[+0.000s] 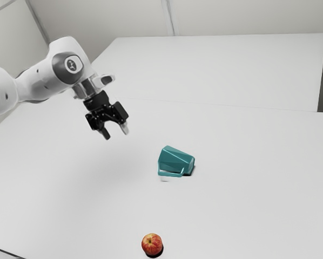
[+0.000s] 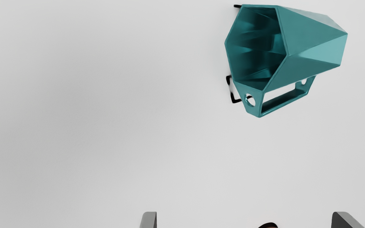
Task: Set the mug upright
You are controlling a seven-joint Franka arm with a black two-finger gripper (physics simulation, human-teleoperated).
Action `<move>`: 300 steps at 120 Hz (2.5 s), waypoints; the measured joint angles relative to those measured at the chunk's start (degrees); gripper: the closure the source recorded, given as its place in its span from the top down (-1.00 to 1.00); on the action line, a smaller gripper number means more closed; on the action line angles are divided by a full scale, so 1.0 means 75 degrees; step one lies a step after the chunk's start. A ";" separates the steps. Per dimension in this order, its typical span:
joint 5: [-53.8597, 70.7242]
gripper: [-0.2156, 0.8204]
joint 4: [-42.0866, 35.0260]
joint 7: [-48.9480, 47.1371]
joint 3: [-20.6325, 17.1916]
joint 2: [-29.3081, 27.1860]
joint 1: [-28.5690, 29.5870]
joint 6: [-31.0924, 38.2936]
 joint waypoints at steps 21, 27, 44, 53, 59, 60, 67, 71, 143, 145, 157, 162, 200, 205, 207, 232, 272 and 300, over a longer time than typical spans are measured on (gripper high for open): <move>-0.0672 0.58 -0.0418 0.0364 -0.0156 0.0242 -0.0181 0.1212; -0.0901 0.58 -0.0437 0.0475 -0.0202 0.0365 -0.0244 0.1482; -0.1773 0.58 -0.0466 0.0864 -0.0260 0.0774 -0.0367 0.2086; -0.2272 0.58 -0.0467 0.1104 -0.0300 0.0960 -0.0396 0.2314; -0.2544 0.58 -0.0470 0.1259 -0.0317 0.1106 -0.0409 0.2437; -0.2586 0.58 -0.0471 0.1286 -0.0319 0.1129 -0.0411 0.2455; -0.2871 0.58 -0.0489 0.1467 -0.0326 0.1277 -0.0418 0.2562; -0.3016 0.58 -0.0519 0.1566 -0.0327 0.1325 -0.0425 0.2610; -0.5178 0.58 -0.0953 0.3295 -0.0379 0.1730 -0.0502 0.2837; -0.5216 0.58 -0.0954 0.3332 -0.0380 0.1735 -0.0507 0.2832; -0.5421 0.58 -0.0965 0.3543 -0.0409 0.1751 -0.0528 0.2790; -0.5536 0.58 -0.0991 0.3636 -0.0418 0.1753 -0.0537 0.2769; -0.6027 0.55 -0.1106 0.4185 -0.0434 0.1754 -0.0577 0.2556; -0.6048 0.51 -0.1106 0.4238 -0.0438 0.1754 -0.0579 0.2547; -0.6056 0.49 -0.1106 0.4259 -0.0440 0.1754 -0.0579 0.2545; -0.6149 0.16 -0.1142 0.4469 -0.0480 0.1754 -0.0580 0.2530; -0.6318 -0.31 -0.1215 0.4685 -0.0481 0.1733 -0.0568 0.2508; -0.6358 -0.58 -0.1211 0.4762 -0.0482 0.1679 -0.0578 0.2515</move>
